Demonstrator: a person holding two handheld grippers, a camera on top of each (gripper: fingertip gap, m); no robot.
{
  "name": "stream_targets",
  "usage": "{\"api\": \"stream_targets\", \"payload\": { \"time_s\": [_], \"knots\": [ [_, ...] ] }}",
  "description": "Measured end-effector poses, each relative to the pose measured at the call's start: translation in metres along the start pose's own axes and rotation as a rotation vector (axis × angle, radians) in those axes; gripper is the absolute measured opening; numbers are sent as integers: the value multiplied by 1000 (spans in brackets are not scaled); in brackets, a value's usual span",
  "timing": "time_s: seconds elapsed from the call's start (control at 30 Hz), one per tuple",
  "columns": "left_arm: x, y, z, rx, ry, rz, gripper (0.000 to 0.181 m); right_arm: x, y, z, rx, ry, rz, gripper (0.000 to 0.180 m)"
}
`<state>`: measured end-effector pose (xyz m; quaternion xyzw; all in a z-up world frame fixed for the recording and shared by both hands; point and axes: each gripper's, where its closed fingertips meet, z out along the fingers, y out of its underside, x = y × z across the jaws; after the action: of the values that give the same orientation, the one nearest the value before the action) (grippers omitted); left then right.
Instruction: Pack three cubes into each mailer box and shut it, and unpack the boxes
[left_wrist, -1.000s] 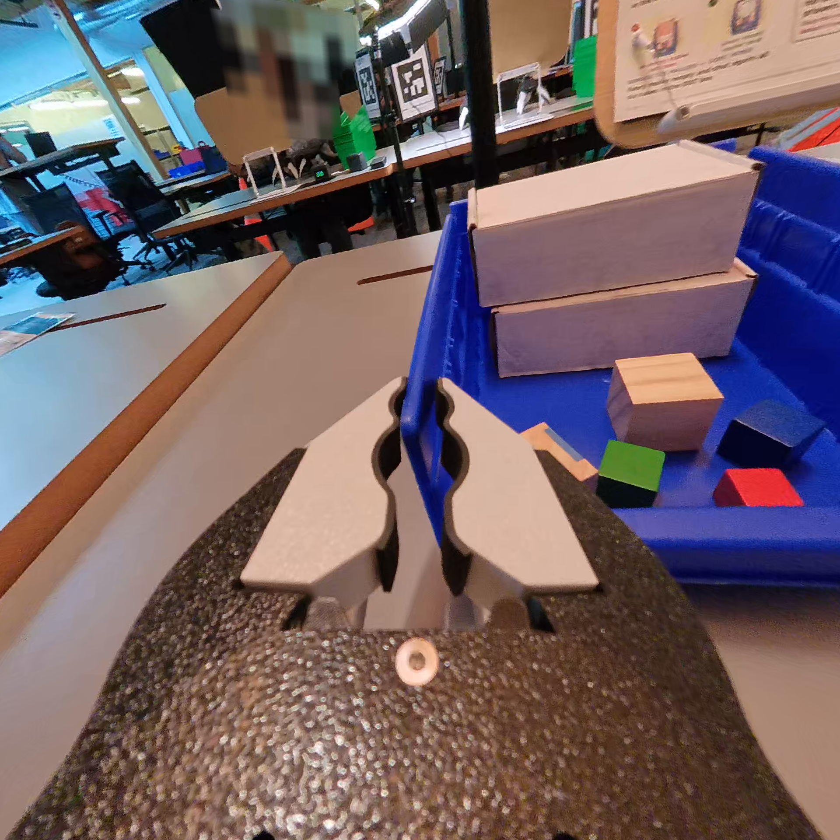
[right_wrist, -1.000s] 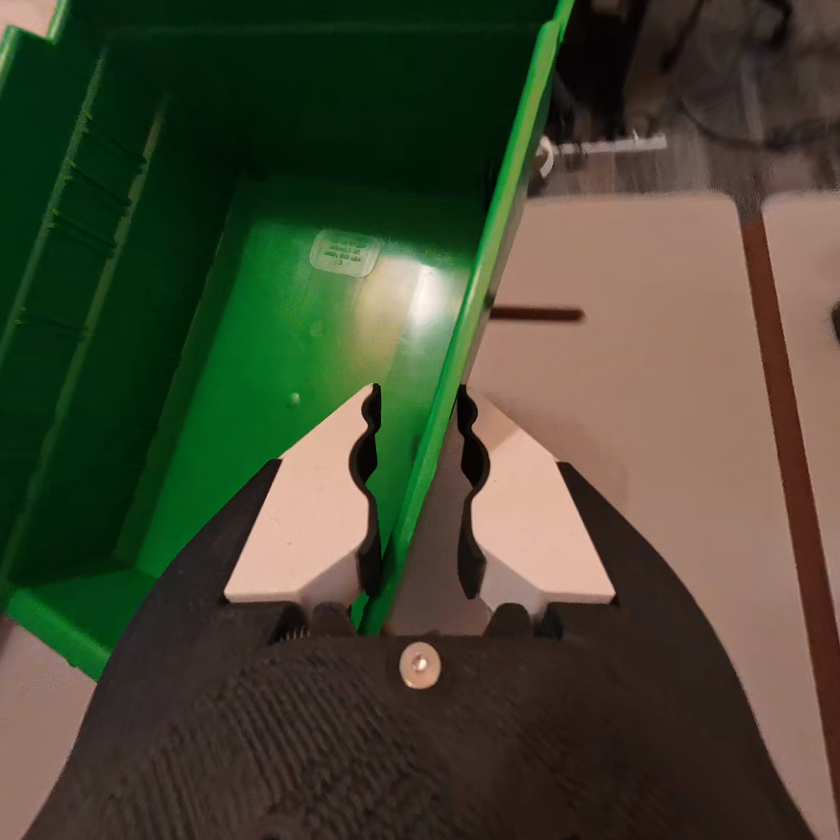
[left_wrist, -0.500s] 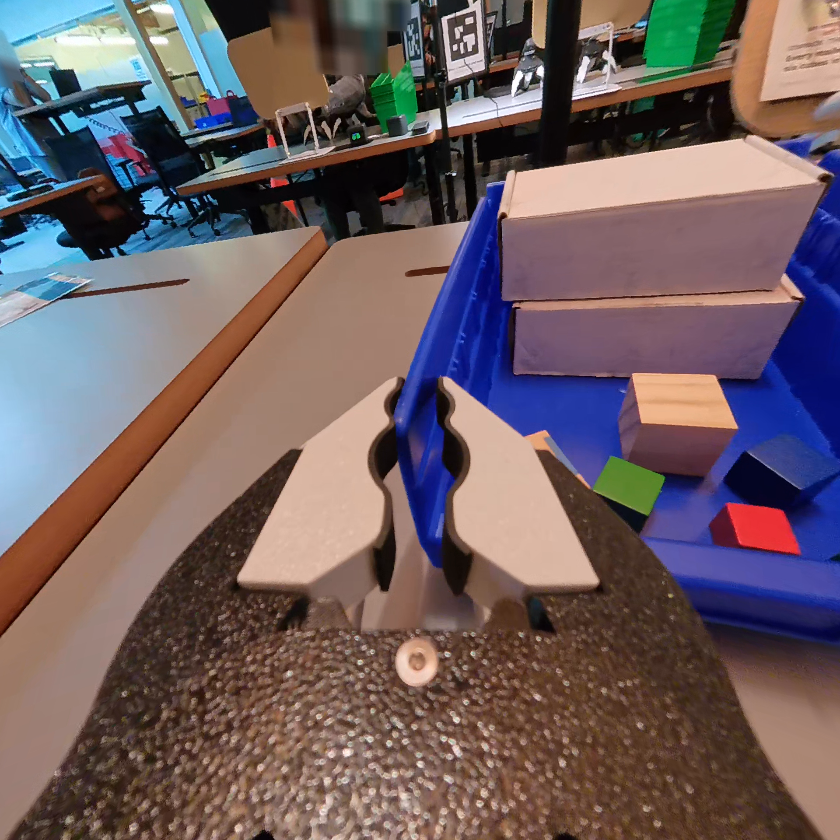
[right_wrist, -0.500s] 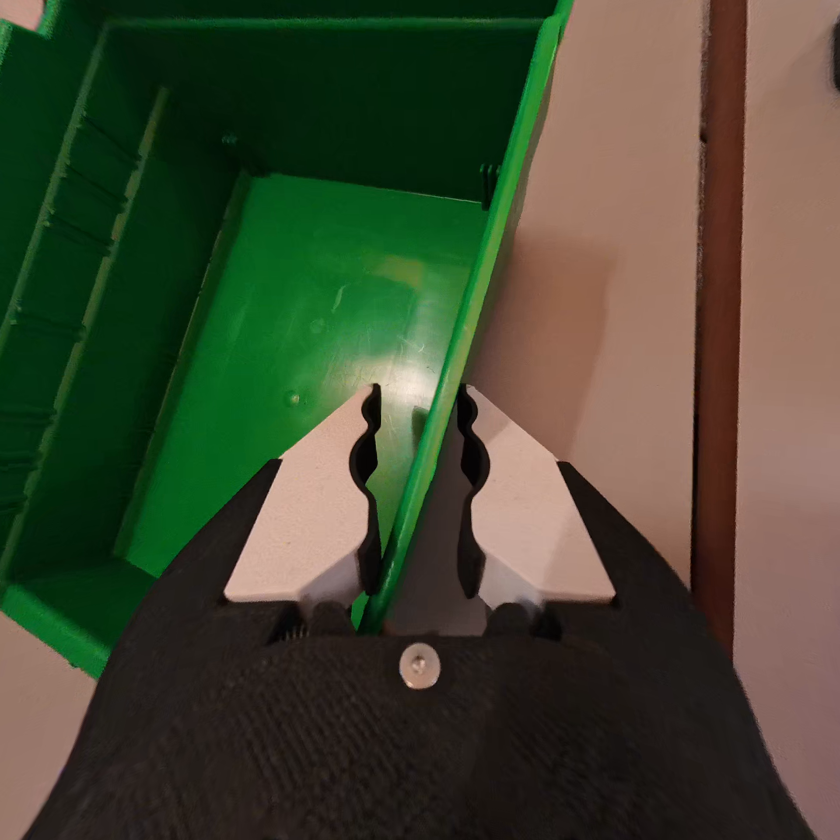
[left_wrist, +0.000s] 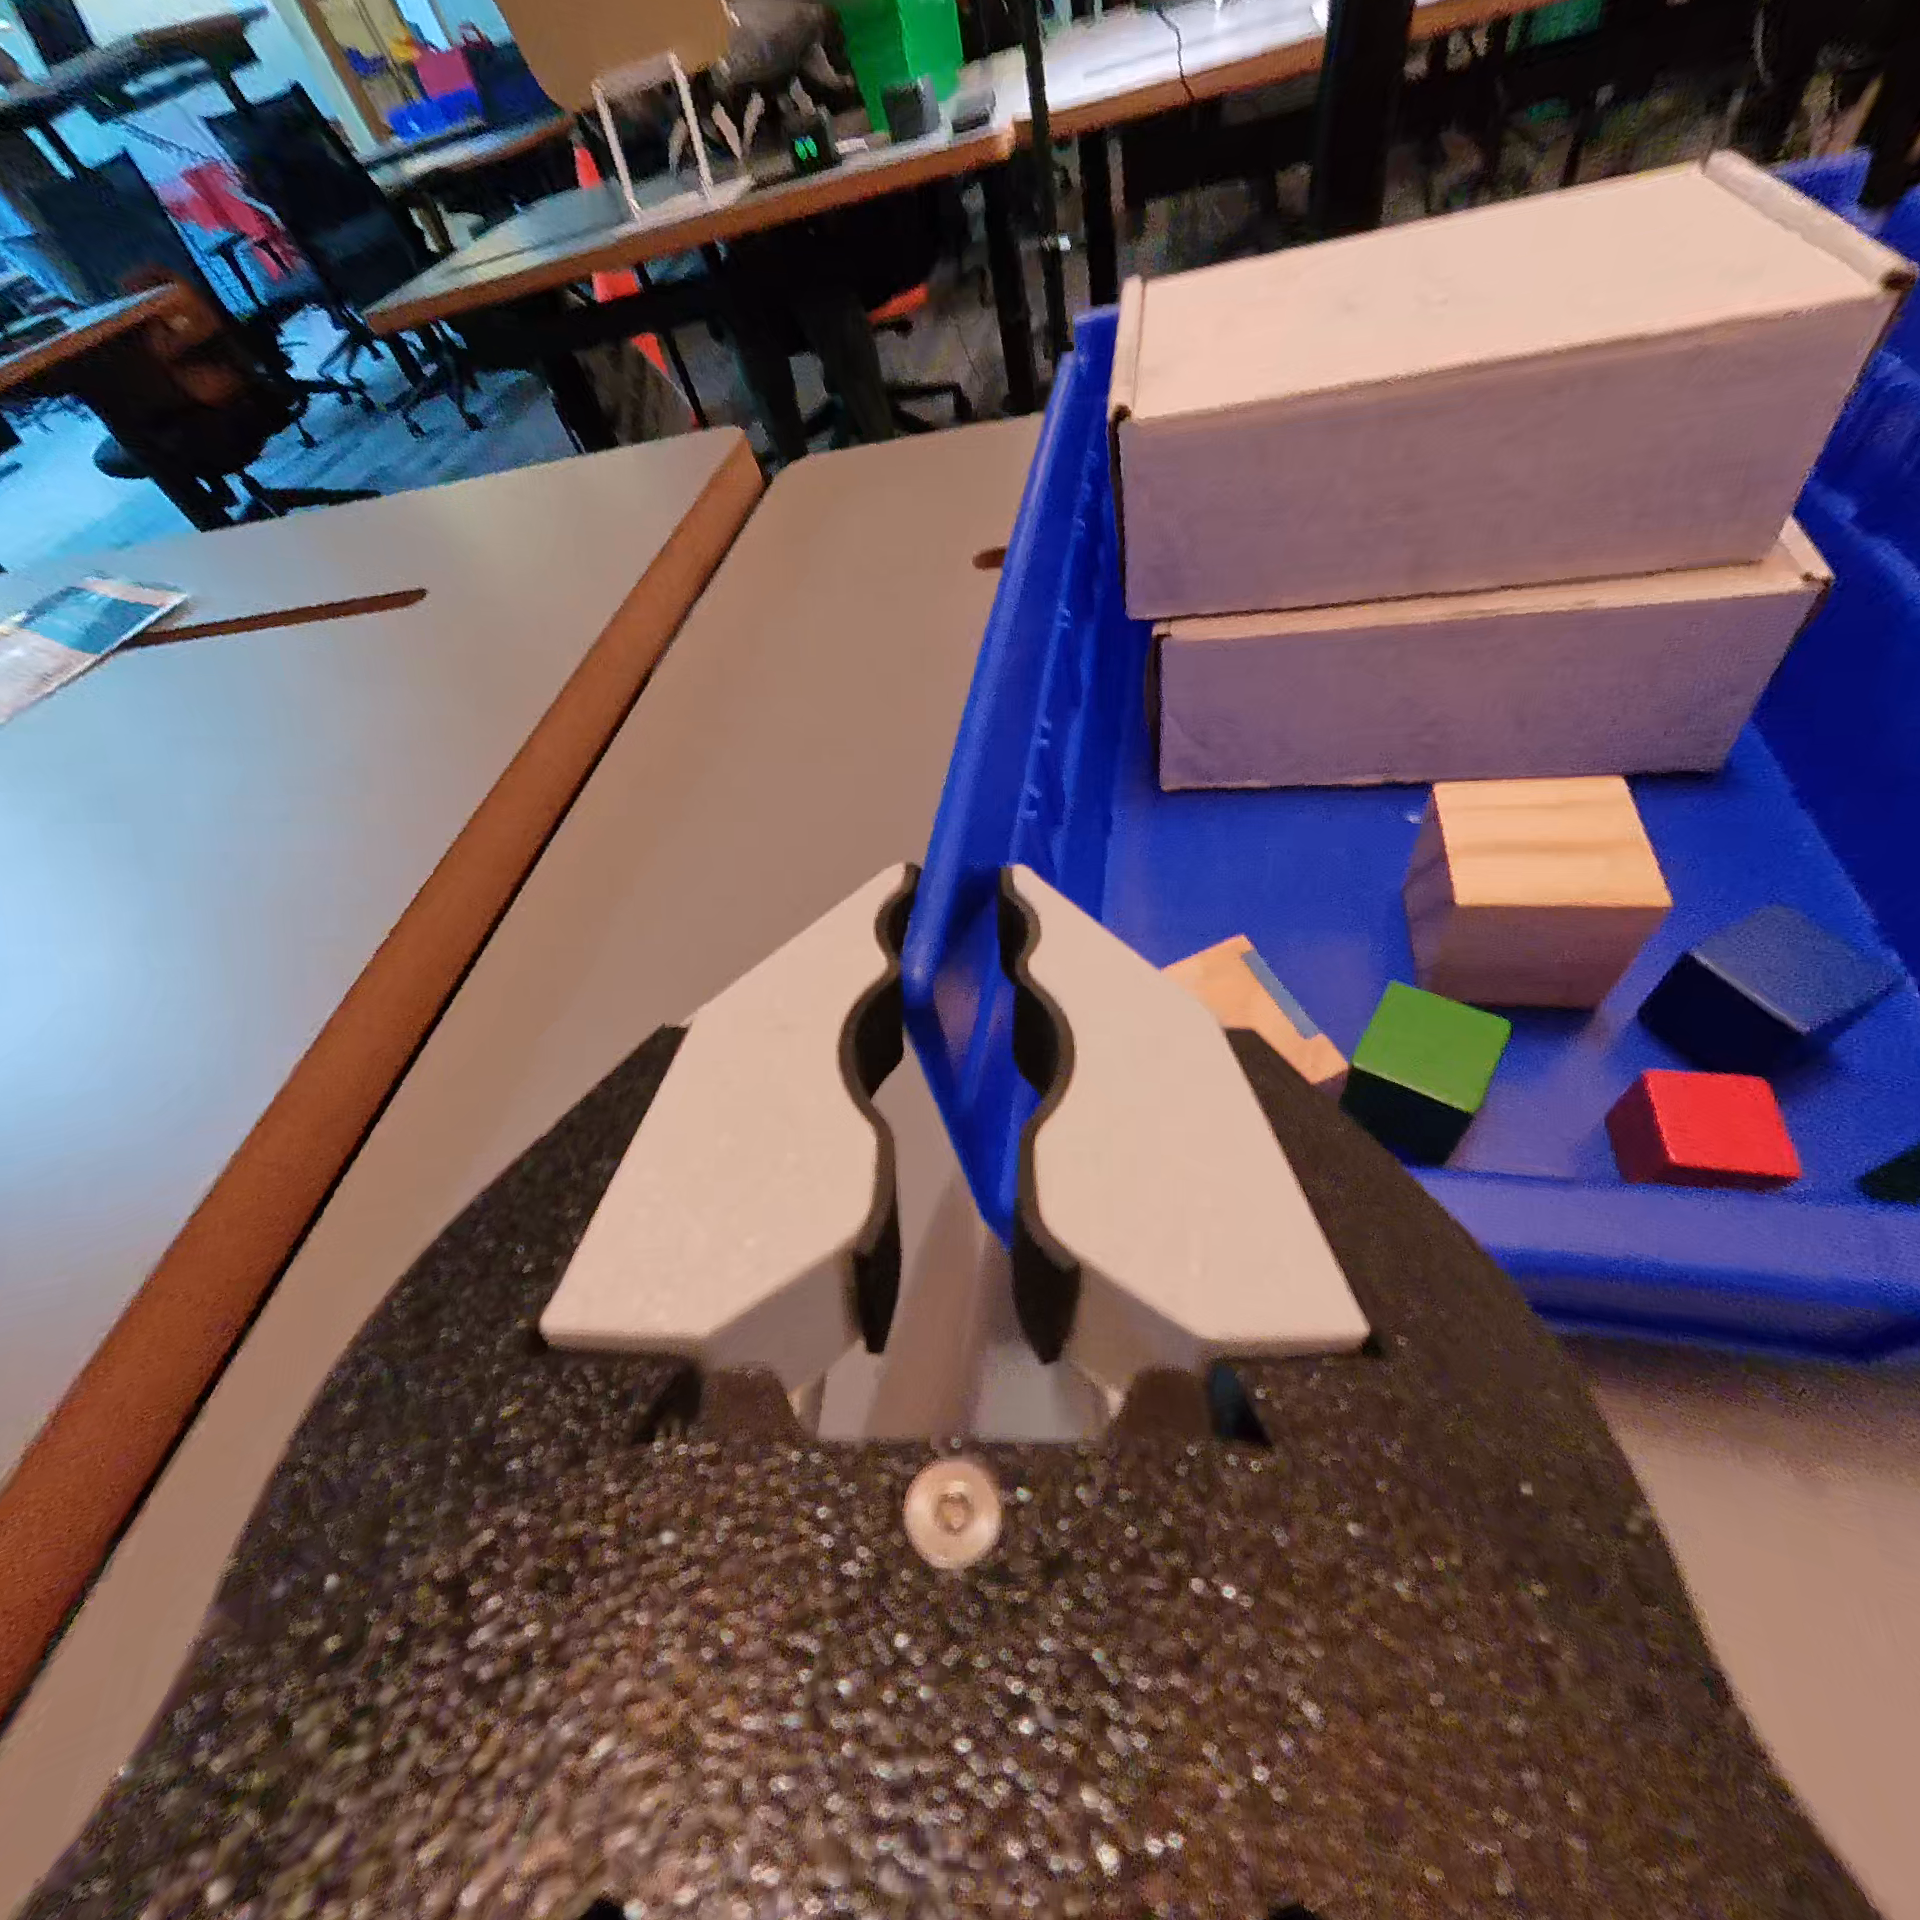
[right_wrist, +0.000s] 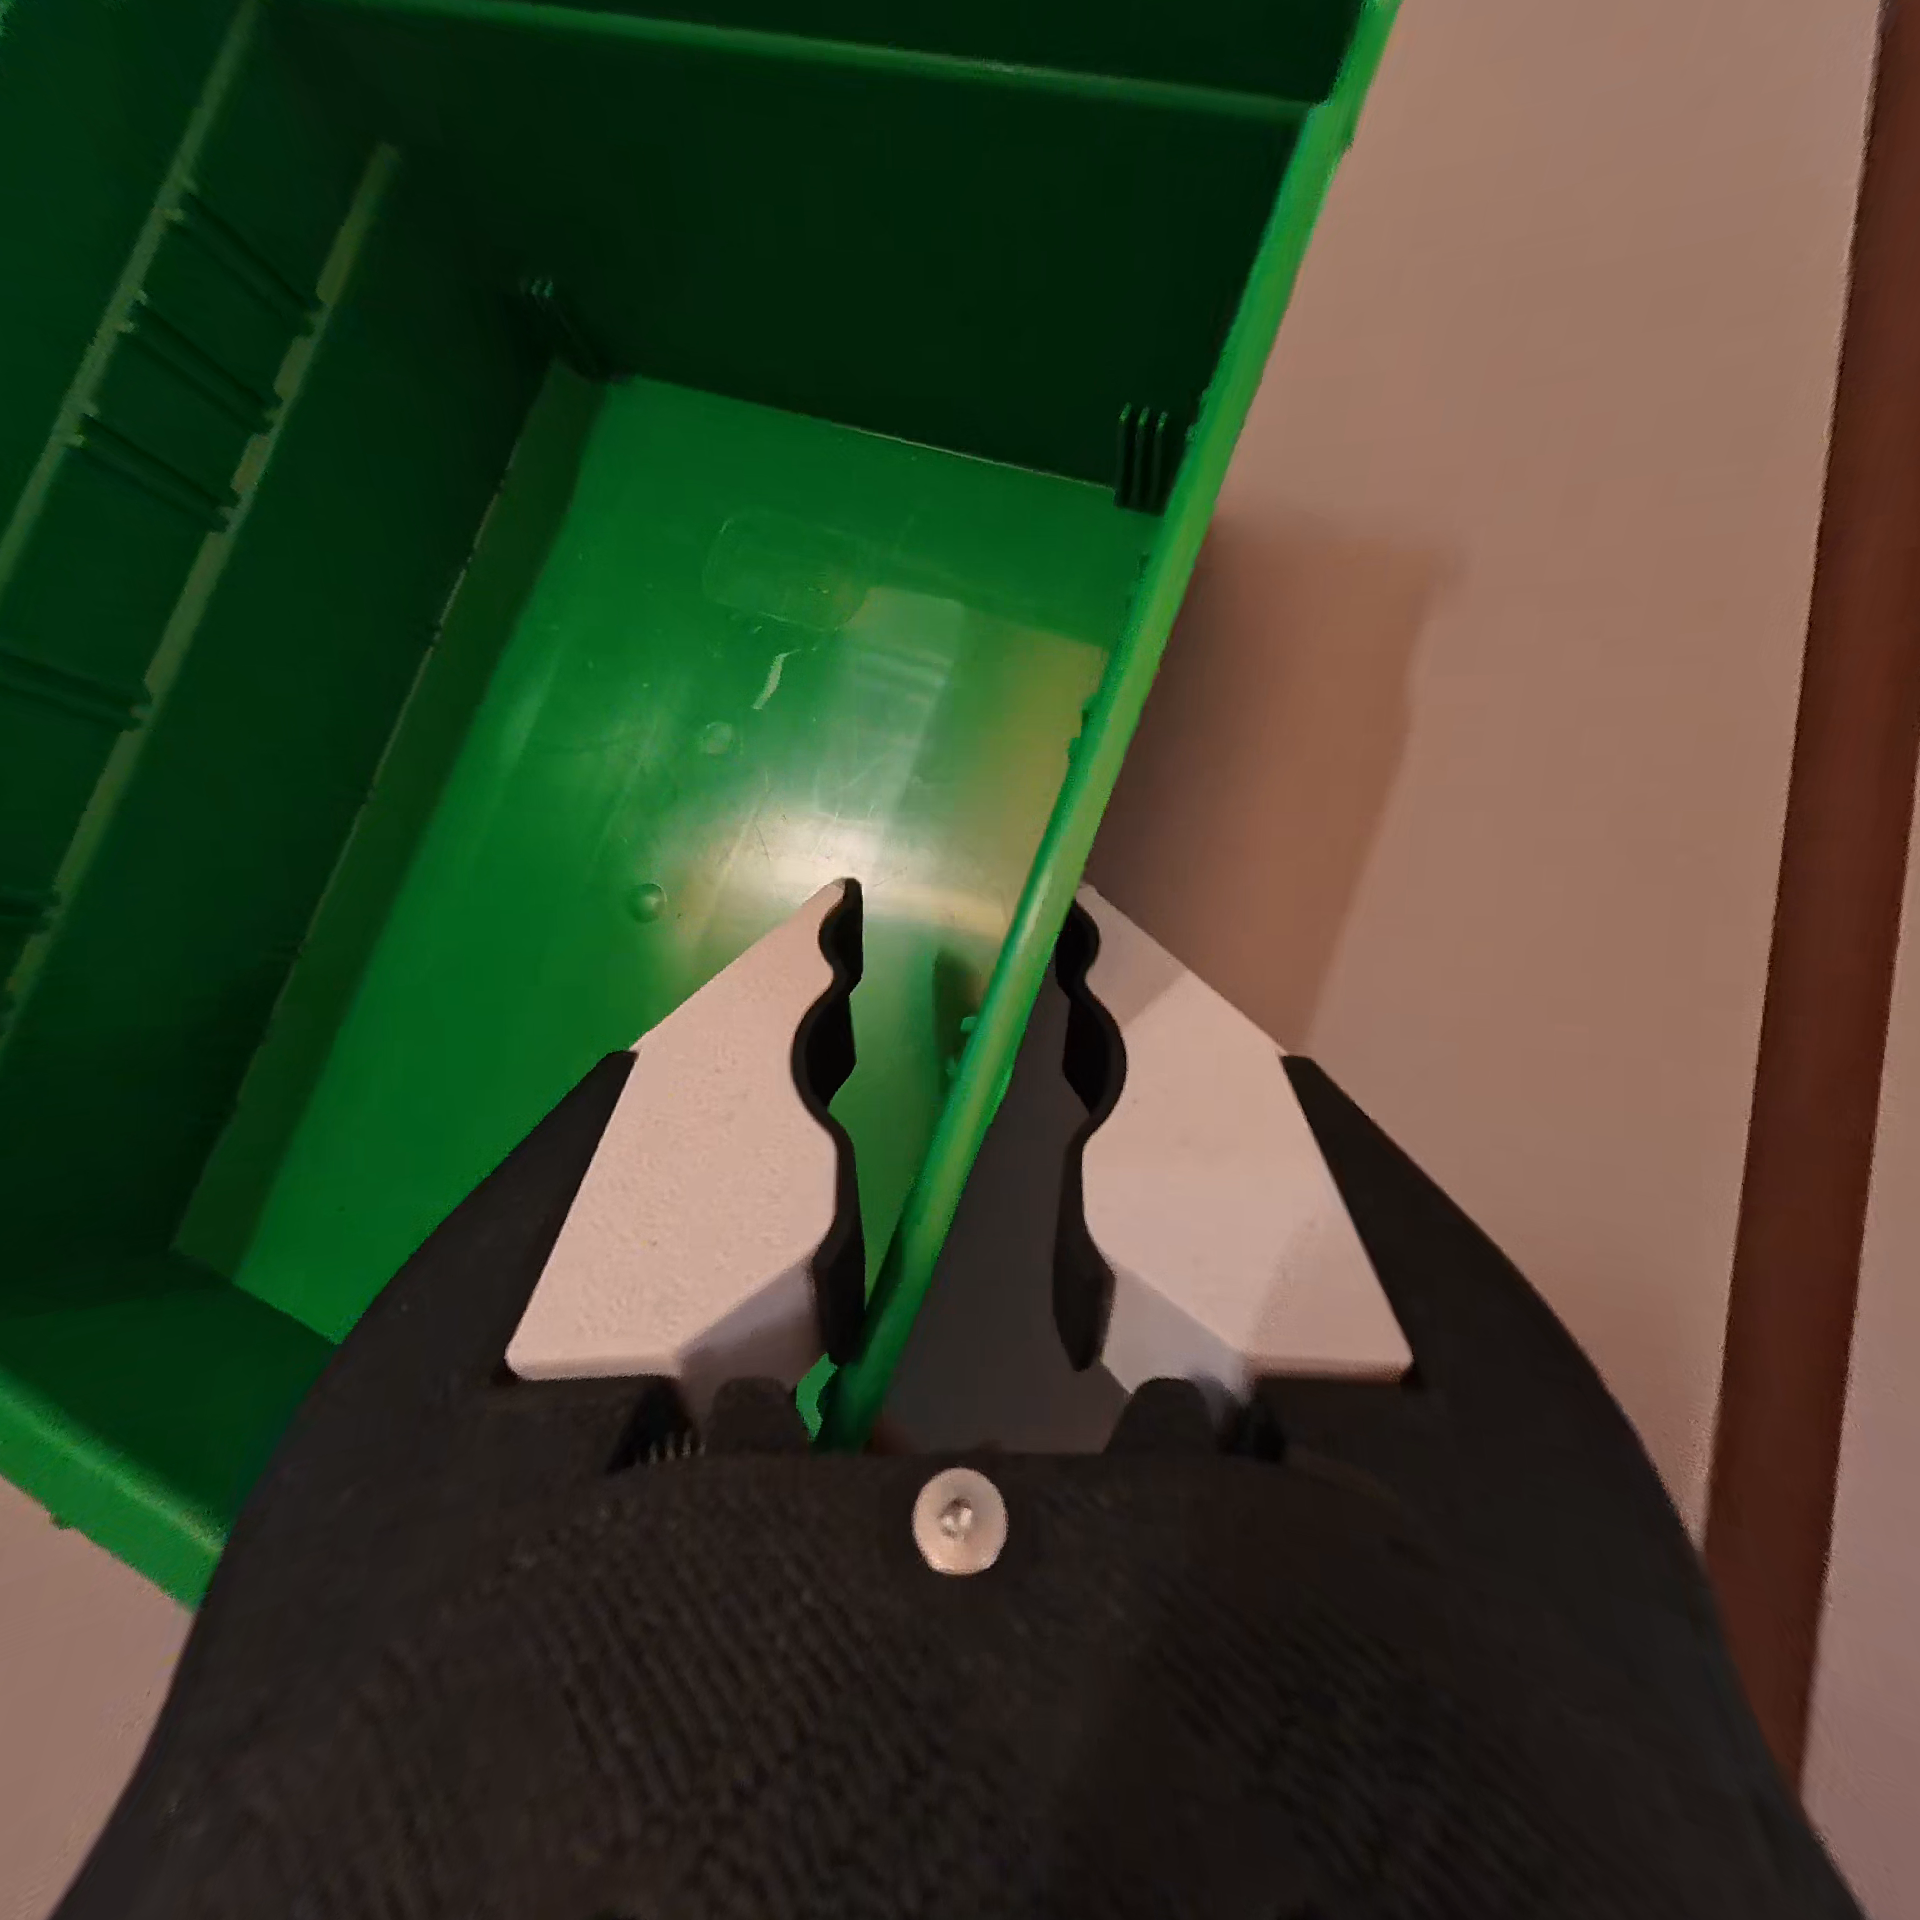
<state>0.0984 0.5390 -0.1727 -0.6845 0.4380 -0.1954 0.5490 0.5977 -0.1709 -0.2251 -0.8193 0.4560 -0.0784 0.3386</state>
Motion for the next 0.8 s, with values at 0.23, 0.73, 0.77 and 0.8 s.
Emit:
{"api": "stream_targets", "payload": {
  "time_s": [0.23,0.73,0.77,0.8],
  "knots": [
    [4,-62,-13,29,68,315,68,20,-33,-52,169,281,-255,109],
    [125,-123,77,-404,883,997,122,-218,22,-132,490,-25,-634,124],
    [129,-121,85,-446,897,1014,123,-228,32,-133,482,-47,-646,124],
    [132,-119,94,-483,900,1040,123,-235,41,-135,484,-55,-653,124]
  ]
}}
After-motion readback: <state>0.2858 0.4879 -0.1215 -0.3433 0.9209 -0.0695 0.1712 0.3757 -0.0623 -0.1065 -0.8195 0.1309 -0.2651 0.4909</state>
